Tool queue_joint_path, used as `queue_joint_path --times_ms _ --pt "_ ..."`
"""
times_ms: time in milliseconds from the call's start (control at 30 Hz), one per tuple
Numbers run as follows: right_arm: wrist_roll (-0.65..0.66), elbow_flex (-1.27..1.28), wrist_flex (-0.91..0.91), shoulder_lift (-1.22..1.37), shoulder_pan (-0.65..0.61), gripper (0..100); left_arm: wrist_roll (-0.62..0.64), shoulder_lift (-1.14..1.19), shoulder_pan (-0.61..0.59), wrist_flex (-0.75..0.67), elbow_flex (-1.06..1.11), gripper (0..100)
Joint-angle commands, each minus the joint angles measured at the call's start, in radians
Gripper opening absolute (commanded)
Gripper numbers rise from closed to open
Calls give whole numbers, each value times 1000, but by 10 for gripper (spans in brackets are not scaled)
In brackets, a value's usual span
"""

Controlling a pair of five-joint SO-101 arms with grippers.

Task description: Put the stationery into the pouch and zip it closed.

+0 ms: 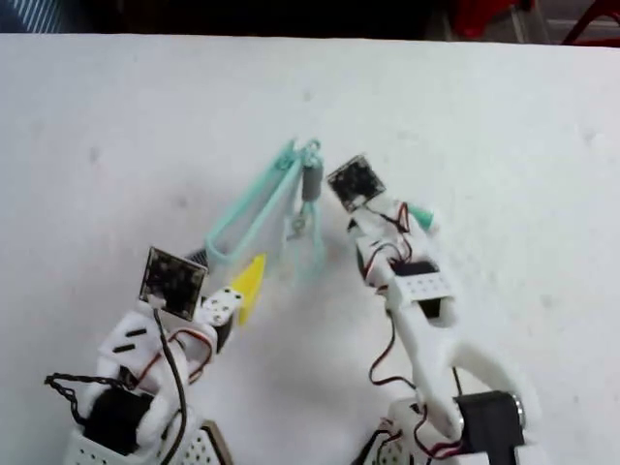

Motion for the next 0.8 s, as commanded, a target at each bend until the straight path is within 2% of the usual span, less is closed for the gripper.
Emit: queue_joint_path --times_ms 0,433,600,767 --pt "-80 -6 10 -110 19 17 6 4 5 3 -5 188" --pt "-91 -15 328 -958 -27 17 6 4 8 -9 6 188" --pt "-91 -149 588 -1234 -145 16 6 4 7 -9 6 188" --pt "-91 -321 748 -1276 -285 16 6 4 7 -9 6 188"
